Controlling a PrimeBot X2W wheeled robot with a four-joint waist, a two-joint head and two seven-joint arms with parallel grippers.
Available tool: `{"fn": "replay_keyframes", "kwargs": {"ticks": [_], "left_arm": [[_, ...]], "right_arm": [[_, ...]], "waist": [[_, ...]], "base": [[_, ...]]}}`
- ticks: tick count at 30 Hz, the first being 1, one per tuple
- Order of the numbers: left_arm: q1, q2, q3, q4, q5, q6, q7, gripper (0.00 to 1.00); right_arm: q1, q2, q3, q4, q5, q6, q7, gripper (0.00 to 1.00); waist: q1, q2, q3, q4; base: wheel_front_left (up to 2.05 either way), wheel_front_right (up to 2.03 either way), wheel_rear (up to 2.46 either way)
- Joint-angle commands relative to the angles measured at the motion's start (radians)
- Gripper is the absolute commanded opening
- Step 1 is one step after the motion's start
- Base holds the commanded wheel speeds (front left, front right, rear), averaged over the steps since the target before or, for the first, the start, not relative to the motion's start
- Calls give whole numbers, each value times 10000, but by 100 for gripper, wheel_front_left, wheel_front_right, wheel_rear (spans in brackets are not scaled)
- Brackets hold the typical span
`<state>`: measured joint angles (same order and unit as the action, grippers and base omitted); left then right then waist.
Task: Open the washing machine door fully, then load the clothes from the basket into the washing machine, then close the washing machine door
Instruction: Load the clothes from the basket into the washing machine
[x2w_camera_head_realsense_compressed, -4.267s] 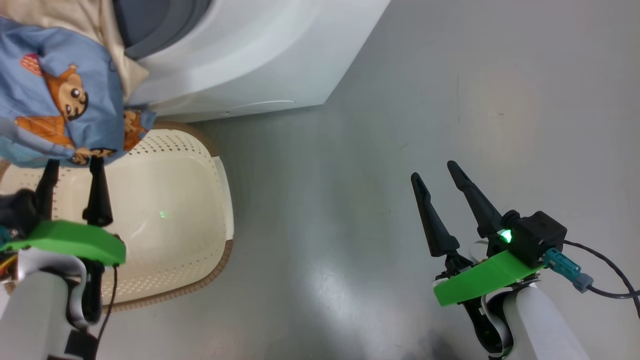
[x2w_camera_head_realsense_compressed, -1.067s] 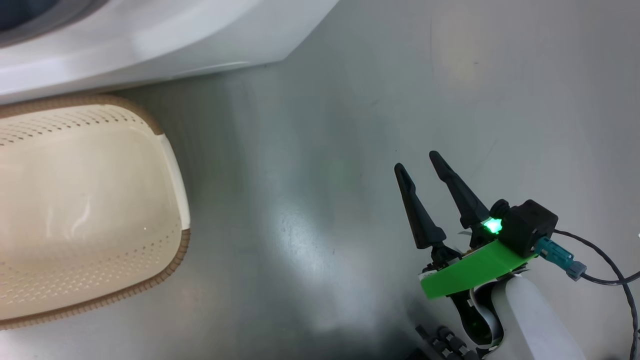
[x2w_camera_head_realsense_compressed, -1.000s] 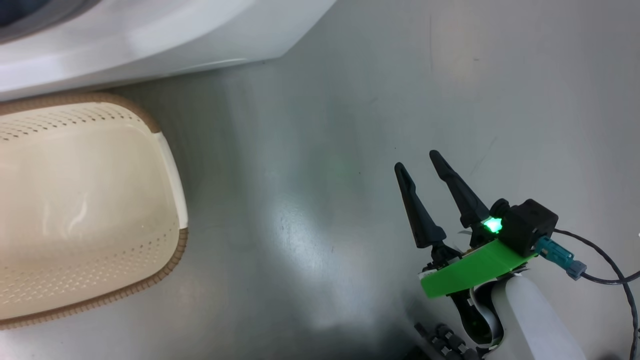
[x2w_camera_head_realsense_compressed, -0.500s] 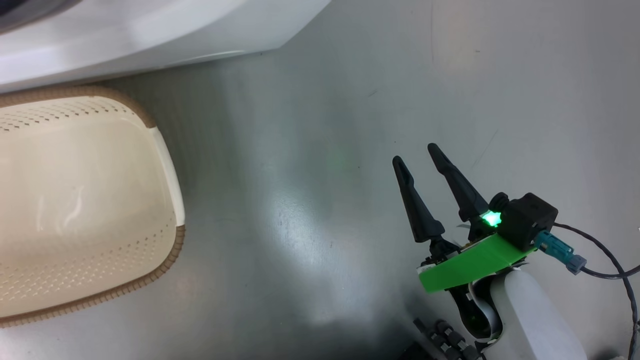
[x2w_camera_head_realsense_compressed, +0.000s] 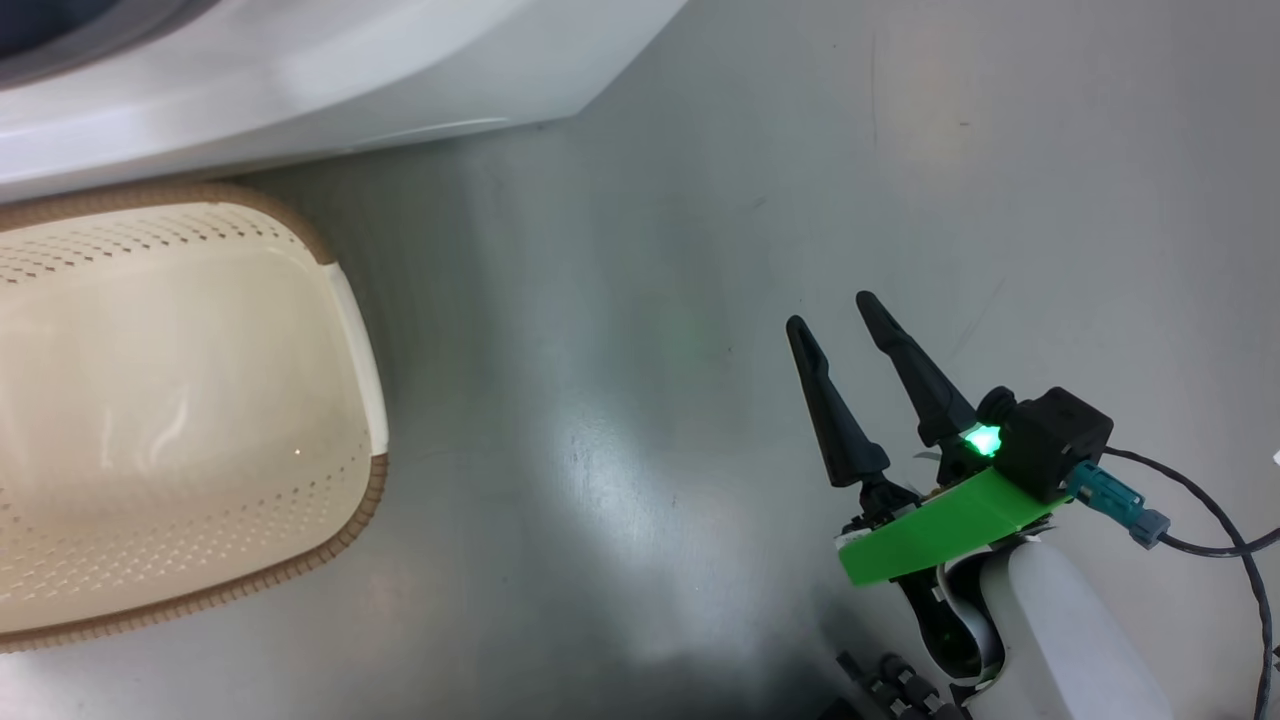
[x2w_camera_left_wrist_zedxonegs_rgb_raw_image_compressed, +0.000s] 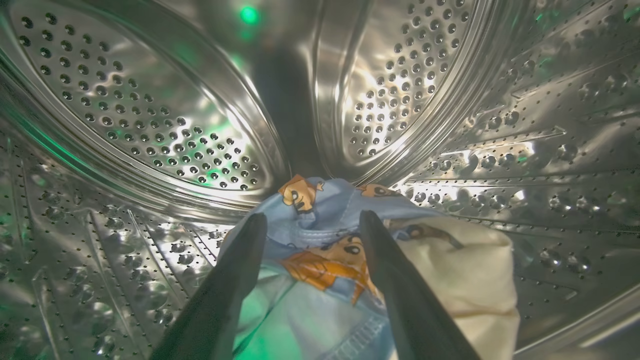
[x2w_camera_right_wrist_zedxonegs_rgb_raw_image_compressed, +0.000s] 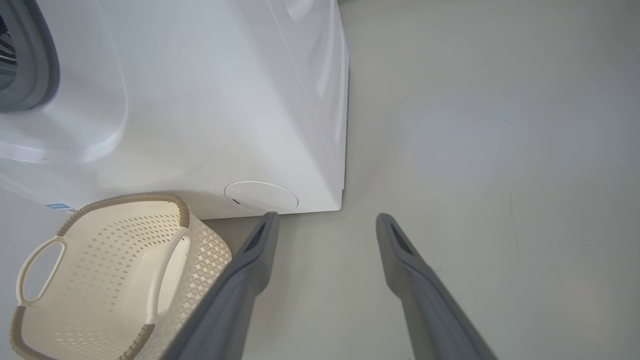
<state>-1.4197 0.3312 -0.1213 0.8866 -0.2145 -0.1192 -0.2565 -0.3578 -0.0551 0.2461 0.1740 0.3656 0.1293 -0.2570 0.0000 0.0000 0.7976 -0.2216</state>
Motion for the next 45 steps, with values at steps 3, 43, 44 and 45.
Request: {"fn": "replay_keyframes", "kwargs": {"ticks": [3,43,44,45], "left_arm": [[-154,457,-194,40,189,-11,-40,100],[6044,-1168,513,-4579,233,195,-53,100],[6278,-1184,535,-4807,277,213,-53,100],[6524,-1210,564,-5031,306,230,-53,100]], "right_arm": [[155,49,146,-139,-20,14,-48,100],[1374,49,-670,539,-861,14,-48,100],[1435,49,-651,556,-948,14,-48,100],[1505,49,-649,561,-967,14,-48,100]], "waist": [[0,0,-160,103],[0,0,-4423,1801],[0,0,-4528,1826],[0,0,-4628,1848]], "base": [[0,0,0],[0,0,0],[0,0,0],[0,0,0]]}}
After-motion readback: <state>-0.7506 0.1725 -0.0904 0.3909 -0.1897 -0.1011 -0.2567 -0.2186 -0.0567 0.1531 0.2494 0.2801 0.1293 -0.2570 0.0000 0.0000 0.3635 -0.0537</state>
